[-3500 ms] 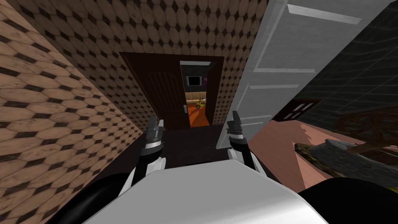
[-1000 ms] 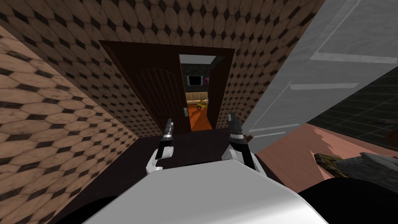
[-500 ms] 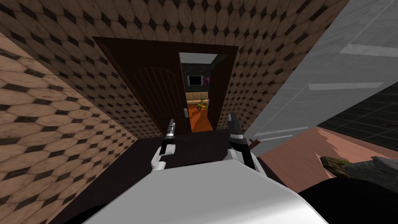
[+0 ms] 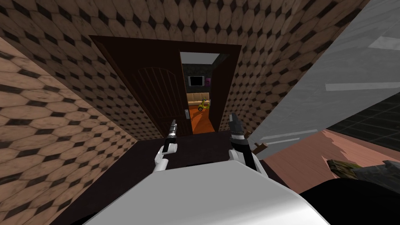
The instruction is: Push the door open
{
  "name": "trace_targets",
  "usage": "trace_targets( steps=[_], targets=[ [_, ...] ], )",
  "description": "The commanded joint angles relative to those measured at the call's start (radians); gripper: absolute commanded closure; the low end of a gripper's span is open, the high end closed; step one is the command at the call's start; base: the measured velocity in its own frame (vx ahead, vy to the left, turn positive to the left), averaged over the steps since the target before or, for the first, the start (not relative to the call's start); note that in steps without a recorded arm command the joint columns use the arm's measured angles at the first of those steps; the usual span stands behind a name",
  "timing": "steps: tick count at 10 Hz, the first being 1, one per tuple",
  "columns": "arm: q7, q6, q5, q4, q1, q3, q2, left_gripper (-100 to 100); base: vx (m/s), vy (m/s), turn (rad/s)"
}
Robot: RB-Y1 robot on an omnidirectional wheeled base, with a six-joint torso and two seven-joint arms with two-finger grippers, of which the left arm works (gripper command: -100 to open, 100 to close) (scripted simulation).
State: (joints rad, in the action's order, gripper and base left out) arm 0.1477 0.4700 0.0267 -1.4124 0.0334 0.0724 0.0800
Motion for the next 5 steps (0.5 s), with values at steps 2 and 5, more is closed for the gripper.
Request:
trace_targets(
  steps=[2,5],
  targets=[
    [0.002,0.003,0.006,0.064,0.035,0.006,-0.003,-100,0.062,0.014,0.001],
    [0.004,0.002,0.017,0.154,0.092,0.017,-0.009,-100,0.092,0.019,0.002]
  ],
)
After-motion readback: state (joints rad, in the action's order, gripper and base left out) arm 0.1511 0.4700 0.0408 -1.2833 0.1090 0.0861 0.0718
